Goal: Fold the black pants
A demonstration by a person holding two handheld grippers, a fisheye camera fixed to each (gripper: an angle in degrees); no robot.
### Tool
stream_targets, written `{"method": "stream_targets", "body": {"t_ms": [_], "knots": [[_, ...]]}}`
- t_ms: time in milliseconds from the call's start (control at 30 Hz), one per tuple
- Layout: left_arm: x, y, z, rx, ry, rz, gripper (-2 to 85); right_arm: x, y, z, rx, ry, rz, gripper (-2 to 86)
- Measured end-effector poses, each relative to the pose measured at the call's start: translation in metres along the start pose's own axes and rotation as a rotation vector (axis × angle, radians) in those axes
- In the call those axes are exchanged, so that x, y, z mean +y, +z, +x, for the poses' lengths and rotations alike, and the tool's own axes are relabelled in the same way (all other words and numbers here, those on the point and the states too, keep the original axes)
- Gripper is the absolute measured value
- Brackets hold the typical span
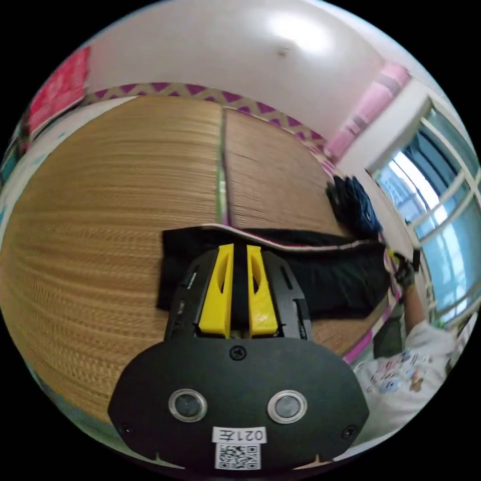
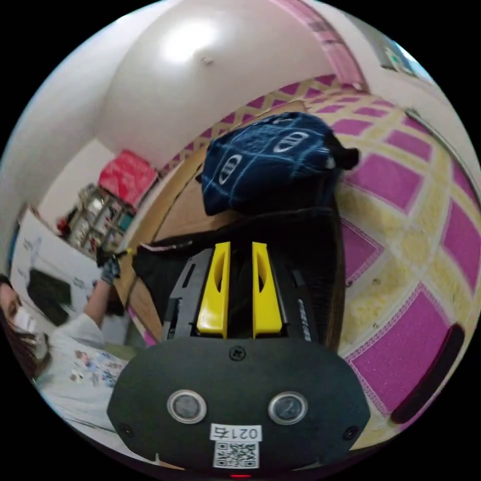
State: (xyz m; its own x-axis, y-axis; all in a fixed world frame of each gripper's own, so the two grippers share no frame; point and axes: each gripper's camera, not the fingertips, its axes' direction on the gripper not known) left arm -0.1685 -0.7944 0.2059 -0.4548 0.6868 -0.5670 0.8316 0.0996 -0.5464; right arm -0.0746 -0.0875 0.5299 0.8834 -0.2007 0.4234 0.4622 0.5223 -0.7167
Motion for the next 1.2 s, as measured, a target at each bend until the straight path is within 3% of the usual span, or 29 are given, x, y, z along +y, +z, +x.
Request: {"method": "stream_targets", "body": {"t_ms": [100, 200, 300, 433, 567, 700, 767, 833, 933, 1000, 1133, 1200], "knots": [[-0.004, 0.048, 0.069, -0.008, 0.245, -0.090, 5.3, -0.011, 0.051, -0.054, 0.213, -0.179, -0.109, 10.1], [-0.011, 0.094, 0.120, -0.063, 0.412, -0.135, 6.7, -0.022, 0.073, -0.063, 0.487, -0.191, -0.041, 11.4], [-0.017, 0.131, 0.149, -0.041, 0.528, -0.141, 9.0, -0.021, 0.073, -0.040, 0.556, -0.084, 0.009, 11.1], [-0.020, 0.185, 0.175, -0.033, 0.682, -0.228, 10.7, -0.008, 0.099, -0.005, 0.456, -0.004, -0.095, 8.7], [-0.035, 0.198, 0.165, -0.027, 0.568, -0.196, 0.6, 0.015, 0.101, 0.020, 0.320, 0.118, -0.064, 0.7], [-0.049, 0.189, 0.154, 0.080, 0.496, -0.155, -0.3, 0.038, 0.066, 0.017, 0.353, 0.149, 0.048, -0.3], [-0.057, 0.202, 0.150, 0.057, 0.457, -0.174, 0.4, 0.043, 0.072, 0.019, 0.388, 0.168, -0.005, -0.1], [-0.063, 0.222, 0.145, 0.023, 0.405, -0.229, 1.8, 0.048, 0.082, -0.003, 0.419, 0.085, 0.021, 0.3], [-0.071, 0.236, 0.136, 0.017, 0.360, -0.245, 4.7, 0.051, 0.117, -0.086, 0.368, -0.326, 0.062, 2.7], [-0.074, 0.238, 0.130, 0.028, 0.341, -0.262, 5.8, 0.049, 0.164, -0.144, 0.355, -0.579, -0.010, 4.8], [-0.070, 0.224, 0.110, -0.020, 0.296, -0.245, 5.4, 0.027, 0.232, -0.177, 0.421, -0.653, -0.085, 1.8], [-0.062, 0.208, 0.099, -0.066, 0.271, -0.207, 3.7, 0.008, 0.279, -0.159, 0.594, -0.553, -0.212, -0.2]]}}
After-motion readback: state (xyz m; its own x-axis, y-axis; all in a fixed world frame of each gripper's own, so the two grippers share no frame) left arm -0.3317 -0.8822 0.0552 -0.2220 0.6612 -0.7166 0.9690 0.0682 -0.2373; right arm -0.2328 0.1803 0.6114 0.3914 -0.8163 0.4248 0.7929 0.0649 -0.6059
